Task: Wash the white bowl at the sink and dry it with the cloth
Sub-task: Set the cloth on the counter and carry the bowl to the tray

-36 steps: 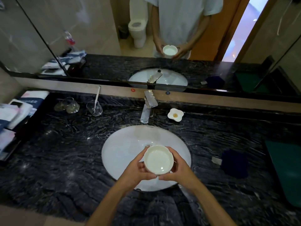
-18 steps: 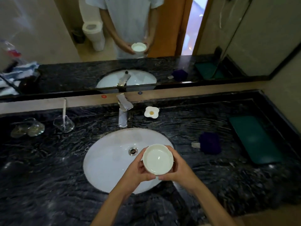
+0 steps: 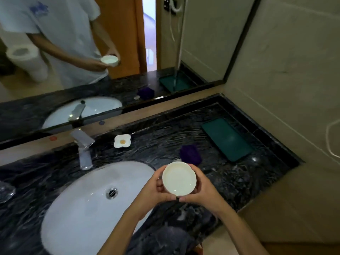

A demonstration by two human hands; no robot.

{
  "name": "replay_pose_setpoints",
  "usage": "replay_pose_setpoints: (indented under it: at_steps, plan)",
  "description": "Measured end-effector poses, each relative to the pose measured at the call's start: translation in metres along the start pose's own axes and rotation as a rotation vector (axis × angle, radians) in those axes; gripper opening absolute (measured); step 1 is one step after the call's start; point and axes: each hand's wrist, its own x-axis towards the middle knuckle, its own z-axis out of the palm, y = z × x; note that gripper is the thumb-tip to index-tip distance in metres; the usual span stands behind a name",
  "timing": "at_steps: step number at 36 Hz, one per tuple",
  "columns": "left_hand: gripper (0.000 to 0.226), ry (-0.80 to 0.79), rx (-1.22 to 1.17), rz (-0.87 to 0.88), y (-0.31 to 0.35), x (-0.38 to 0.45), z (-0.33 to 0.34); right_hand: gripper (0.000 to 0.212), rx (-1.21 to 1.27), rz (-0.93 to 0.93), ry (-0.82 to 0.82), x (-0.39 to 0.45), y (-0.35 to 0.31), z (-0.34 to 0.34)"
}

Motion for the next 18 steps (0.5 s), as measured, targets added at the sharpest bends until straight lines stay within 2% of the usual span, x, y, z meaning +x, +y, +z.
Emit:
replay_pose_setpoints:
  at_steps: [7,14,18]
  plan:
    - [0.095,-0.076,0.097,-0.013,0.006,0.044,0.063,0.106,0.003,0.055,0.062,-0.014,0.023,-0.072]
    - [0.096,-0.055,0.111,0.01,0.002,0.093,0.144,0.105,-0.018,0.054,0.044,-0.021,0.045,-0.166]
    - [0.097,-0.04,0.112,0.008,-0.001,0.118,0.19,0.111,-0.034,0.073,0.034,-0.022,0.061,-0.217]
